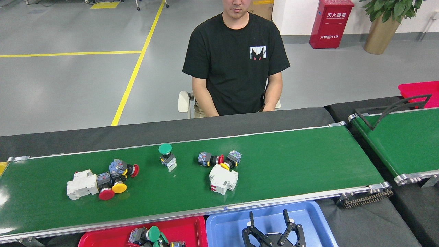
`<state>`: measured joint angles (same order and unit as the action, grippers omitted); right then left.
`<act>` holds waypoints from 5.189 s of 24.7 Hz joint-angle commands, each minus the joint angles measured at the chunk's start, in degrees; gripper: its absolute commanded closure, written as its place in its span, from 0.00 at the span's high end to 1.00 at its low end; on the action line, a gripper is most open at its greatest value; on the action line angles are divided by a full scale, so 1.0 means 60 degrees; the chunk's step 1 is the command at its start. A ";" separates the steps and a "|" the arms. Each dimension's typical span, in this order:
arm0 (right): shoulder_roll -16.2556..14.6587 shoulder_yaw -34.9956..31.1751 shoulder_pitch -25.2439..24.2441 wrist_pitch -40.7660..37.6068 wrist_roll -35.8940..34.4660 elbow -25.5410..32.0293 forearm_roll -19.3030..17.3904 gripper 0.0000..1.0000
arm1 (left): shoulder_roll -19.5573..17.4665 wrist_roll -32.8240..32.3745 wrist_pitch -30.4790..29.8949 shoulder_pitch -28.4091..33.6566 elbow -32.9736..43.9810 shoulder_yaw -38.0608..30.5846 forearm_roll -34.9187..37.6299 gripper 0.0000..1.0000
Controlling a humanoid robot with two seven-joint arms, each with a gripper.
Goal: Pick switch part from conveyor to tray
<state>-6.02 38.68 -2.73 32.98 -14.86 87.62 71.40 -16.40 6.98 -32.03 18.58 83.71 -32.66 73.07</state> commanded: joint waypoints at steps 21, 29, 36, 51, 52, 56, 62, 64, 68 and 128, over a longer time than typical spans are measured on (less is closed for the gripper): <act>-0.0081 -0.1731 0.0645 -0.2260 0.0763 0.0104 -0.0063 0.99 | -0.2526 0.1253 -0.1210 -0.4225 -0.6275 0.1795 0.0625 1.00; -0.0140 -0.2009 0.0923 -0.2831 0.0792 -0.0116 -0.0459 0.99 | -0.2570 0.1311 -0.0888 -0.4210 -0.6613 0.1839 0.0610 1.00; -0.0154 -0.2141 0.0923 -0.3109 0.0792 -0.0248 -0.0459 0.99 | -0.2512 0.1311 -0.0478 -0.4239 -0.6613 0.1854 0.0610 1.00; -0.0154 -0.2214 0.1143 -0.3153 0.0997 -0.0409 -0.0459 0.99 | -0.2189 0.1780 0.1500 -0.5045 -0.6979 0.3070 0.0493 0.17; -0.0154 -0.2302 0.1114 -0.3153 0.0997 -0.0409 -0.0459 0.99 | -0.2043 0.1956 0.1134 -0.4884 -0.6495 0.3070 0.0508 0.14; -0.0154 -0.2434 0.1070 -0.3139 0.0997 -0.0409 -0.0459 0.99 | -0.1662 0.1971 0.0518 -0.3463 -0.3829 0.2997 0.0493 0.13; -0.0110 -0.2931 0.1128 -0.3139 0.1026 -0.0409 -0.0474 0.99 | -0.0725 0.1532 0.0518 -0.1442 0.0388 0.3553 0.0639 0.14; -0.0096 -0.3137 0.1143 -0.3139 0.1100 -0.0409 -0.0474 0.99 | -0.0431 0.1238 0.0533 -0.1354 0.1049 0.3963 0.0654 0.14; -0.0110 -0.3723 0.1143 -0.3139 0.1144 -0.0409 -0.0474 0.99 | 0.0008 0.0901 0.0606 -0.1090 0.2543 0.5545 0.1167 0.15; -0.1077 -0.6770 -0.2168 -0.6493 0.1832 0.2008 -0.0840 0.99 | -0.1471 -0.0022 -0.2162 -0.3111 -0.2994 0.1429 0.1548 1.00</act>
<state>-12.22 -1.66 -15.83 -5.68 -3.52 99.14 66.49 -24.21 6.35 -44.45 0.78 65.99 -24.04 82.69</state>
